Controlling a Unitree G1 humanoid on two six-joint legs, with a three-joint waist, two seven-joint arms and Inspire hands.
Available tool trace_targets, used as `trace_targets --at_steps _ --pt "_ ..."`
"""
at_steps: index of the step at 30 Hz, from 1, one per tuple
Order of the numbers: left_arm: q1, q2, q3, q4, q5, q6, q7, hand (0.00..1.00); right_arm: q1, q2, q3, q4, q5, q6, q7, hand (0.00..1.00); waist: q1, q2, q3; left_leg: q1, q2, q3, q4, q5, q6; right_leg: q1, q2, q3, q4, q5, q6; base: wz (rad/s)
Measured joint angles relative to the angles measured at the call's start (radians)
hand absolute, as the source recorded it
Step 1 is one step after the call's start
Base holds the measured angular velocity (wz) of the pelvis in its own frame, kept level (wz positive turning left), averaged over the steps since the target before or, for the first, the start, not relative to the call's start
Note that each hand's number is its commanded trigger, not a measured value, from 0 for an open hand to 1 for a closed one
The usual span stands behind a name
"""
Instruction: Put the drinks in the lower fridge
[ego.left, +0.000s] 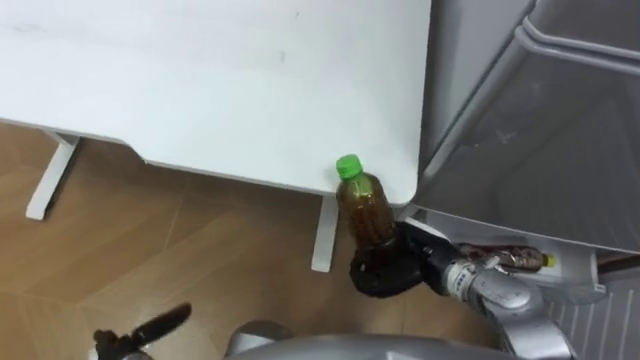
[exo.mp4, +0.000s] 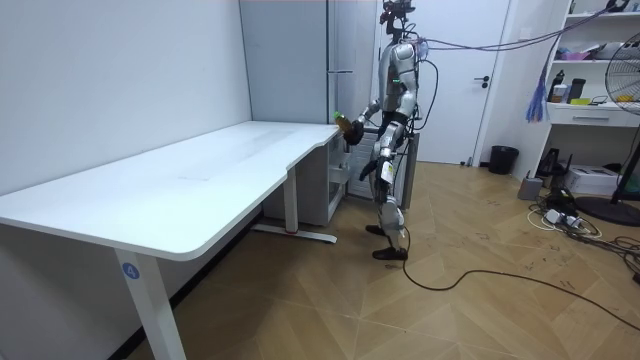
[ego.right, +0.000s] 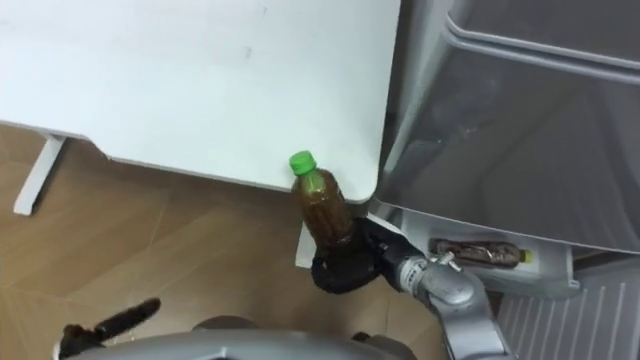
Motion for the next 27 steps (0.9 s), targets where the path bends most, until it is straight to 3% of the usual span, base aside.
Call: trace_targets --at_steps 5,7,13,16,21,27 --pt "-0.015 0.001 -0.056 0.026 0.111 -0.010 -0.125 0.00 0.011 0.000 0.002 0.001 -0.138 -0.103 -0.106 1.00 -0.056 0.013 0.0063 0.000 0.000 0.012 0.000 0.000 0.000 -0.006 0.005 0.019 0.001 0.000 -0.001 -0.07" --pt "-0.016 0.002 -0.057 0.028 0.164 -0.024 -0.150 0.00 0.013 -0.003 0.001 0.001 -0.212 -0.154 -0.198 1.00 -0.089 0.019 0.0043 -0.001 0.003 0.020 -0.006 0.000 0.000 -0.016 0.005 0.026 0.006 0.000 -0.001 -0.12" --pt "-0.018 0.002 -0.041 0.050 0.205 -0.068 -0.242 0.00 0.025 -0.011 -0.036 0.021 -0.455 -0.278 -0.498 1.00 -0.101 0.026 0.0000 0.003 -0.004 0.050 -0.009 0.000 0.000 -0.034 0.008 0.050 0.019 0.002 -0.002 -0.15" --pt "-0.014 0.002 -0.025 0.072 0.223 -0.069 -0.263 0.00 0.035 -0.003 -0.044 0.068 -0.567 -0.334 -0.629 1.00 -0.099 0.035 -0.0033 0.004 -0.004 0.051 -0.009 0.000 0.000 -0.033 0.007 0.053 0.020 0.002 -0.002 0.00" --pt "-0.012 0.002 -0.025 0.088 0.223 -0.069 -0.292 0.00 0.035 -0.010 -0.043 0.150 -0.653 -0.386 -0.803 1.00 -0.090 0.045 -0.0087 0.006 -0.005 0.052 -0.009 0.002 0.000 -0.034 0.008 0.058 0.024 0.002 -0.002 0.00" --pt "-0.011 0.003 -0.006 0.093 0.223 -0.068 -0.304 0.00 0.038 -0.020 -0.045 0.226 -0.656 -0.419 -0.980 1.00 -0.092 0.040 -0.0063 0.006 -0.006 0.053 -0.009 0.002 0.000 -0.036 0.007 0.058 0.023 0.002 -0.002 0.00"
